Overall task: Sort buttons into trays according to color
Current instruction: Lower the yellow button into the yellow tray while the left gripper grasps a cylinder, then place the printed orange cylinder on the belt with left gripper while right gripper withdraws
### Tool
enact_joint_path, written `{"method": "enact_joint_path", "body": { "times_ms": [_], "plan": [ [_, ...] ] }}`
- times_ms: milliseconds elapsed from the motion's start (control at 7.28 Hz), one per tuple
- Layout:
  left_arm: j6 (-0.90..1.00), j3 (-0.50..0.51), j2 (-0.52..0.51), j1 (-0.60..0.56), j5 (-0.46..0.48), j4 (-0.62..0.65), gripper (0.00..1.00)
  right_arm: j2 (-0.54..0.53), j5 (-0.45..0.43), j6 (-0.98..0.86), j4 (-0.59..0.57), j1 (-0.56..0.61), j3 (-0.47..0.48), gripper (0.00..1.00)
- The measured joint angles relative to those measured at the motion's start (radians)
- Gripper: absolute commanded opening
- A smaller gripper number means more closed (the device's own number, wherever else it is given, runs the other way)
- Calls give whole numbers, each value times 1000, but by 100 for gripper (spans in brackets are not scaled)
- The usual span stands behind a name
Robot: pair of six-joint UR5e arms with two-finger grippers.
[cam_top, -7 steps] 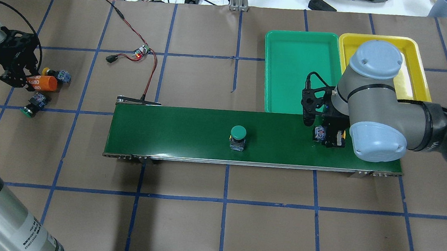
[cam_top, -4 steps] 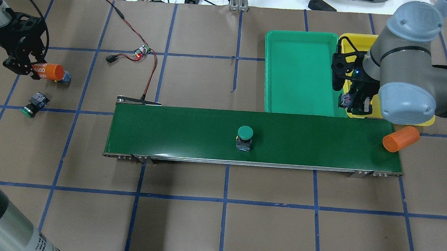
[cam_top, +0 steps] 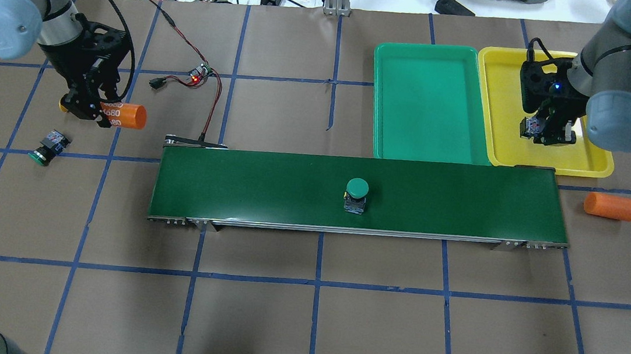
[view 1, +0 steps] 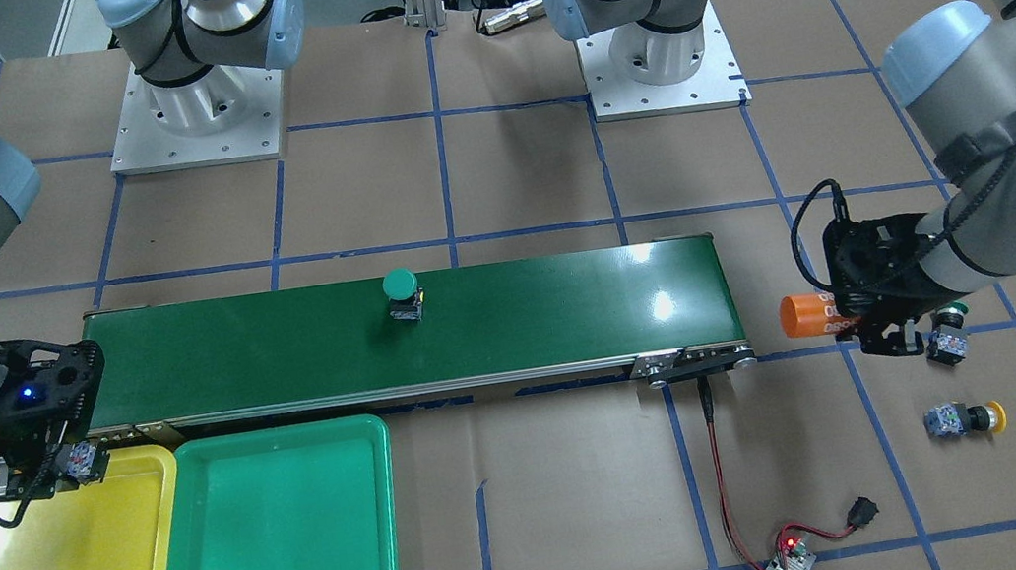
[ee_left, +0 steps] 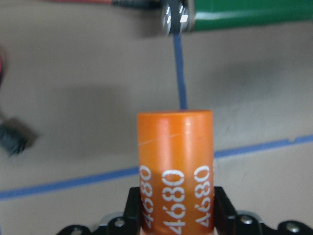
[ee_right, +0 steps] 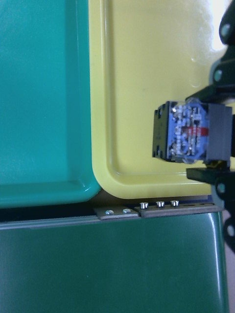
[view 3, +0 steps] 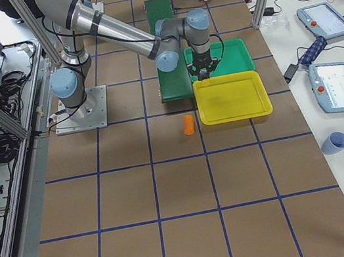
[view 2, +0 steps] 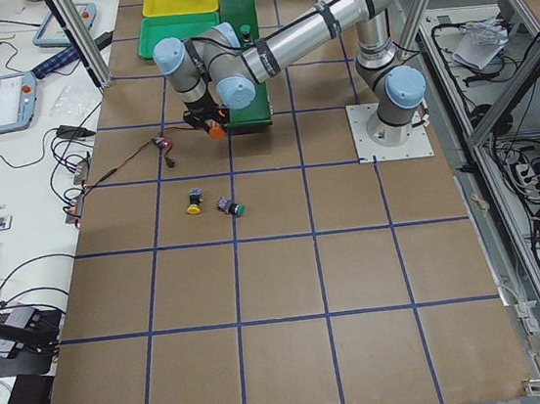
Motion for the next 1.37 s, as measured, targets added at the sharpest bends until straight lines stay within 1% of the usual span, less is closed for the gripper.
{"method": "enact_joint_path", "body": {
  "times_ms": [137, 275, 412, 549, 824, 961, 1098, 1373],
  "plan": [
    [-67, -42, 38, -34, -21, 0, 0, 17, 3, -19, -2, -8, -12, 30],
    [-132, -77, 68, -82, -29, 5, 0, 46, 6, -35, -13, -39, -17, 32],
    [-190, -117, 86, -132, -31, 37, 0, 76, 15, -48, -28, -87, -17, 67],
    [-241, -168, 95, -172, -32, 103, 0, 103, 29, -74, -36, -122, -17, 100],
    [-306, -256, 94, -219, -36, 250, 0, 124, 44, -118, -38, -147, -17, 100],
    [-328, -276, 99, -242, -36, 274, 46, 117, 45, -123, -34, -145, -19, 100],
    [-351, -290, 108, -261, -42, 275, 99, 95, 46, -122, -11, -141, -19, 100],
    [-383, -302, 121, -270, -56, 263, 100, 11, 51, -112, 130, -128, -8, 100]
  ]
}}
